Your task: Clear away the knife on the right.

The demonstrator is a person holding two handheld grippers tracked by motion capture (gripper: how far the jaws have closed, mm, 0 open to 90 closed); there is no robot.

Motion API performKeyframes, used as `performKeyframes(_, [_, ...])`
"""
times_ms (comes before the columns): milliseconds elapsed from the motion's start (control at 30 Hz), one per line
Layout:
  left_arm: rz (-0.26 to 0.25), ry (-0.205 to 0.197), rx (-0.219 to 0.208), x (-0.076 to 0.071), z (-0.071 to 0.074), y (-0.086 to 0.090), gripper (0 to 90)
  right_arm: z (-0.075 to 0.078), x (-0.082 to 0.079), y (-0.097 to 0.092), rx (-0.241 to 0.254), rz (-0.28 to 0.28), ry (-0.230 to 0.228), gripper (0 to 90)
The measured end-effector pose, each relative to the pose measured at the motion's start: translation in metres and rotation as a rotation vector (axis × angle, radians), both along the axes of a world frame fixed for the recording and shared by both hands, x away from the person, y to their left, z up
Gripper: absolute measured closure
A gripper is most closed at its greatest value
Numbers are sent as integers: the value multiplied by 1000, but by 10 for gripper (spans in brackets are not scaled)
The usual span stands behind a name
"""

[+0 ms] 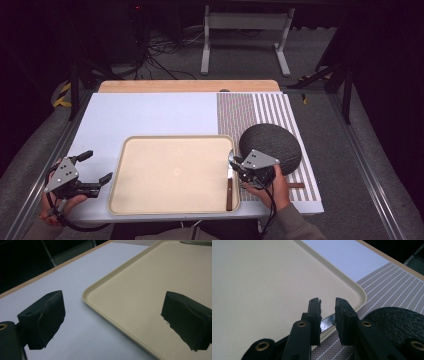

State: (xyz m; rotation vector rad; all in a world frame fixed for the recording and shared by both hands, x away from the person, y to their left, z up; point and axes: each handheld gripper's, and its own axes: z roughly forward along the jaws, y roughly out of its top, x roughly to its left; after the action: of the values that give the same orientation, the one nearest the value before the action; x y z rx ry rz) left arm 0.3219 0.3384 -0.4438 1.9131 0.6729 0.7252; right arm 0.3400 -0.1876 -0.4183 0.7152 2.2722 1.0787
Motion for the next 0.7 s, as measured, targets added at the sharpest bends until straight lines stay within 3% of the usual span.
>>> performKeyframes(300, [-9,10,-20,0,-1,2,60,7,-1,-10,27,-27,-44,668])
performKeyframes(700, [2,3,-10,-1,0,2,63,11,-6,-20,42,-67,-74,538])
